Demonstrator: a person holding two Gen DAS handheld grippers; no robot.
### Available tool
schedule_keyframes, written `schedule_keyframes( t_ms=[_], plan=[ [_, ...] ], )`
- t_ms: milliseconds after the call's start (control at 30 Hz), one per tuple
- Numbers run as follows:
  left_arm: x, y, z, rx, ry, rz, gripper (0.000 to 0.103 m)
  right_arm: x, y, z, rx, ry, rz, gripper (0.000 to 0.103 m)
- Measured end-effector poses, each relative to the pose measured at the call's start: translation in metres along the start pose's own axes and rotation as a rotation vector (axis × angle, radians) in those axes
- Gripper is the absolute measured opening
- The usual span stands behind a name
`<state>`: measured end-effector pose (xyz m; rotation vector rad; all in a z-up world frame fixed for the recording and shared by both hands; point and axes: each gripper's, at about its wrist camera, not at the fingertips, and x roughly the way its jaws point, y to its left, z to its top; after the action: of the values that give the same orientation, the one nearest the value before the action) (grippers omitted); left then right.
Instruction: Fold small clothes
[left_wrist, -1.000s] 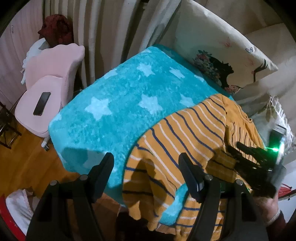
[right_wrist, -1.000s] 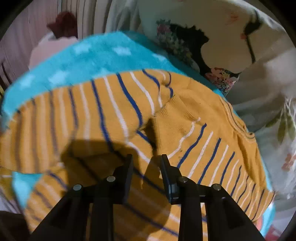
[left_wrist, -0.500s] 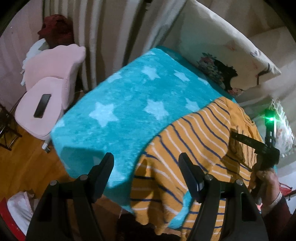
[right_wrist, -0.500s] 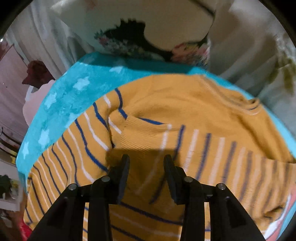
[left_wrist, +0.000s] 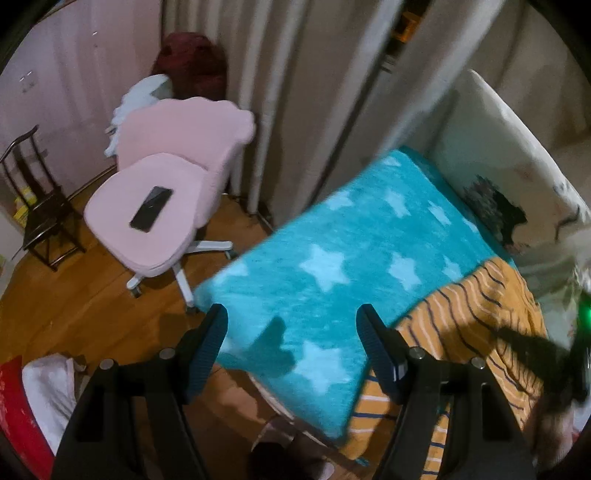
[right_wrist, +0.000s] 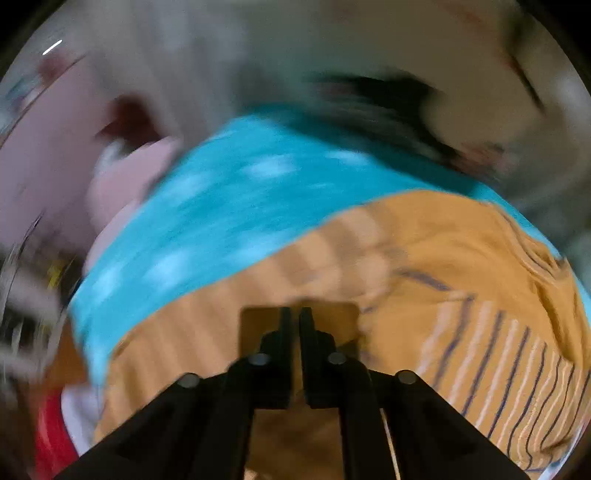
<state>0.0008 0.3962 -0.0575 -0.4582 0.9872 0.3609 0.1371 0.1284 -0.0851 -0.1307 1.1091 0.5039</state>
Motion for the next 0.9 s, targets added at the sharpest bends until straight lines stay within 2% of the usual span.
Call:
schedule_keyframes(
  t_ms=[33, 67, 167, 300, 400, 500, 567, 600, 633, 700, 733, 767, 800, 833, 867, 900],
  plan=[
    [0.0, 0.007, -0.001, -0.013, 0.003, 0.014, 0.071, -0.004, 0.014, -0.007, -0.056, 0.016, 0.027, 0.046],
    [0.001, 0.012, -0.001, -0.026, 0.005, 0.024, 0.071, -0.009, 0.035, -0.018, -0.149, 0.039, 0.049, 0.055],
    [-0.001, 0.03, -0.006, -0.068, 0.001, 0.041, 0.071, -0.019, 0.096, -0.062, -0.491, 0.103, 0.014, 0.055],
    [-0.005, 0.047, -0.01, -0.109, -0.01, 0.056, 0.071, -0.025, 0.137, -0.105, -0.787, 0.117, -0.077, 0.059],
    [-0.016, 0.058, -0.015, -0.147, -0.035, 0.077, 0.071, -0.018, 0.16, -0.134, -1.009, 0.091, -0.159, 0.063],
    [-0.025, 0.061, -0.022, -0.174, -0.05, 0.085, 0.071, -0.006, 0.183, -0.162, -1.256, 0.014, -0.282, 0.064],
    [-0.029, 0.061, -0.026, -0.189, -0.055, 0.085, 0.071, 0.0, 0.196, -0.18, -1.411, -0.06, -0.372, 0.073],
    [-0.03, 0.06, -0.028, -0.197, -0.056, 0.083, 0.071, 0.003, 0.202, -0.188, -1.48, -0.104, -0.41, 0.073],
    [-0.03, 0.059, -0.029, -0.202, -0.056, 0.079, 0.071, 0.007, 0.208, -0.198, -1.559, -0.159, -0.443, 0.074],
    [-0.032, 0.056, -0.031, -0.21, -0.052, 0.064, 0.071, 0.014, 0.215, -0.206, -1.634, -0.209, -0.468, 0.074],
    [-0.032, 0.055, -0.032, -0.209, -0.052, 0.06, 0.071, 0.018, 0.219, -0.208, -1.659, -0.217, -0.471, 0.072],
    [-0.033, 0.053, -0.032, -0.204, -0.052, 0.059, 0.071, 0.022, 0.222, -0.206, -1.671, -0.202, -0.46, 0.064],
    [-0.033, 0.05, -0.032, -0.196, -0.054, 0.061, 0.071, 0.022, 0.228, -0.204, -1.664, -0.172, -0.435, 0.054],
    [-0.034, 0.048, -0.031, -0.191, -0.057, 0.062, 0.071, 0.023, 0.231, -0.201, -1.637, -0.145, -0.401, 0.029],
    [-0.034, 0.046, -0.03, -0.187, -0.061, 0.061, 0.071, 0.02, 0.234, -0.193, -1.576, -0.112, -0.36, 0.013],
    [-0.034, 0.044, -0.028, -0.185, -0.064, 0.06, 0.071, 0.015, 0.236, -0.181, -1.485, -0.08, -0.301, 0.012]
  ],
)
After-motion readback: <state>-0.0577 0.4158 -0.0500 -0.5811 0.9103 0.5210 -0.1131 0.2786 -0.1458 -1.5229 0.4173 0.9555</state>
